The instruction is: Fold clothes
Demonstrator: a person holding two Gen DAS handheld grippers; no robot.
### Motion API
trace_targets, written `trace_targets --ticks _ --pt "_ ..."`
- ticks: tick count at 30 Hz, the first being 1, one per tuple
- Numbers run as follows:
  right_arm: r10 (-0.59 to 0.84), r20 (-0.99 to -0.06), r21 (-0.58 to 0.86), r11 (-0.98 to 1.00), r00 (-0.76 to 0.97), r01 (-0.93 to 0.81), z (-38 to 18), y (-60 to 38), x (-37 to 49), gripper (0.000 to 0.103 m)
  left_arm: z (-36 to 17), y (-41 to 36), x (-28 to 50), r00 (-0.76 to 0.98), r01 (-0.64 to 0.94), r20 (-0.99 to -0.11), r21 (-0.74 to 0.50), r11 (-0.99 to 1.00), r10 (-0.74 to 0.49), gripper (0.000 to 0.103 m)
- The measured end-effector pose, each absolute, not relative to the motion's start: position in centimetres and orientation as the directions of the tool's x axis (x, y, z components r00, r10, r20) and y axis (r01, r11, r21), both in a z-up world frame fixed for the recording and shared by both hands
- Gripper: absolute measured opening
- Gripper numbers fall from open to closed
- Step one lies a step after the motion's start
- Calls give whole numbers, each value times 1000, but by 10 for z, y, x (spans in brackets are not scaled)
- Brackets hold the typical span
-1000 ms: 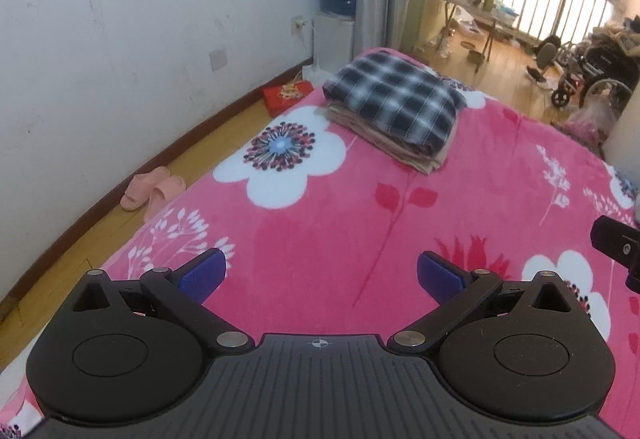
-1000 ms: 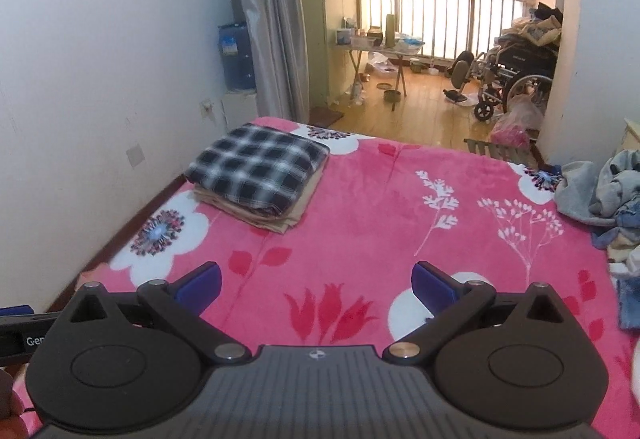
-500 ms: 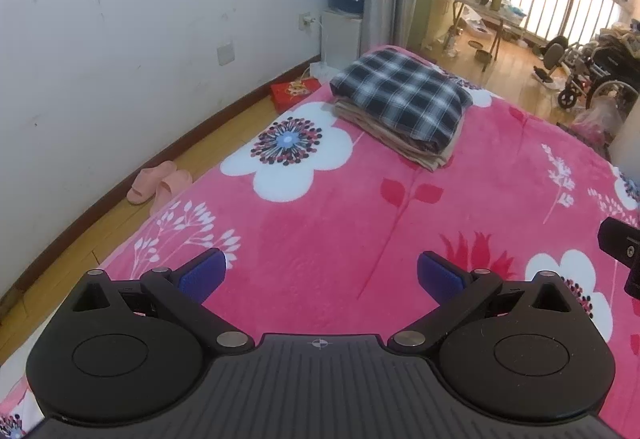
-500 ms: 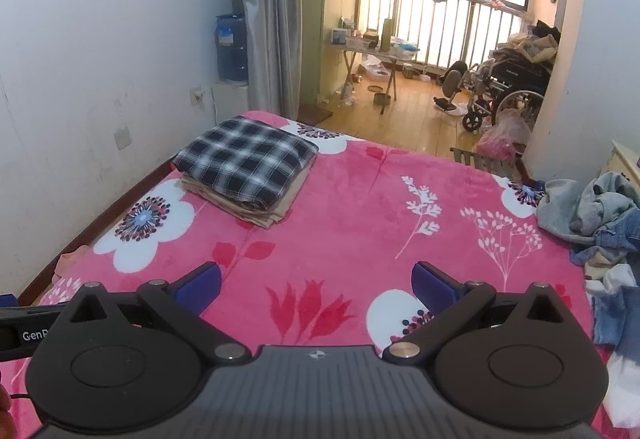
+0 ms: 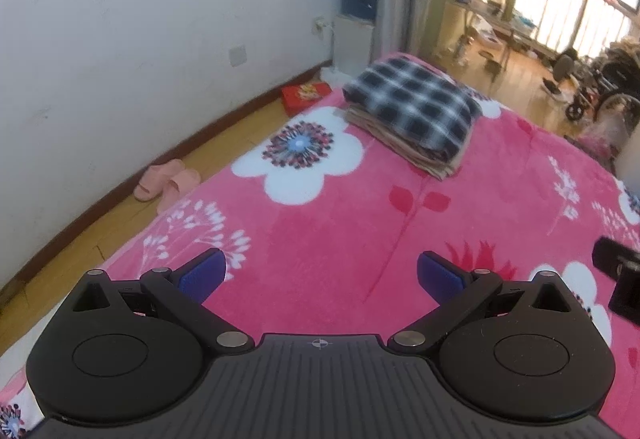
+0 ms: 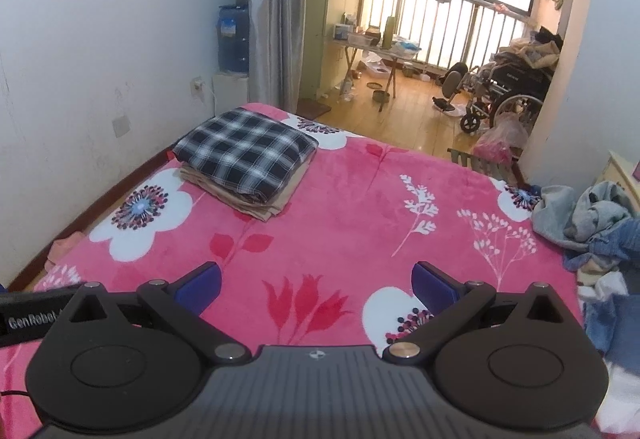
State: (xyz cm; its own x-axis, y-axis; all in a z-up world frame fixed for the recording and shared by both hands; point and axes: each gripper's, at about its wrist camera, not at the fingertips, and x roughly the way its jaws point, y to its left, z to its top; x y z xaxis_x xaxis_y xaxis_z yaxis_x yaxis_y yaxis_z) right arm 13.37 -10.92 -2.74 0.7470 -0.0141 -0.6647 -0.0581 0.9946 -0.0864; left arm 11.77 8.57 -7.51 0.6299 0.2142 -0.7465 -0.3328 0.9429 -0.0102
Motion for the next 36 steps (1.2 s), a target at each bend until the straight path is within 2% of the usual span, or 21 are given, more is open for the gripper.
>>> trace_targets --ticks 8,20,36 --pt "7 -701 -108 988 713 -115 -34 -93 135 103 -69 88 113 667 -330 -701 23 944 251 103" --pt "13 -713 -88 990 701 -108 -35 -83 137 103 -73 93 117 643 -323 -733 0 946 220 103" --pt "4 -726 -91 991 688 -101 -42 -81 138 103 -80 95 118 621 -342 -747 14 940 237 103"
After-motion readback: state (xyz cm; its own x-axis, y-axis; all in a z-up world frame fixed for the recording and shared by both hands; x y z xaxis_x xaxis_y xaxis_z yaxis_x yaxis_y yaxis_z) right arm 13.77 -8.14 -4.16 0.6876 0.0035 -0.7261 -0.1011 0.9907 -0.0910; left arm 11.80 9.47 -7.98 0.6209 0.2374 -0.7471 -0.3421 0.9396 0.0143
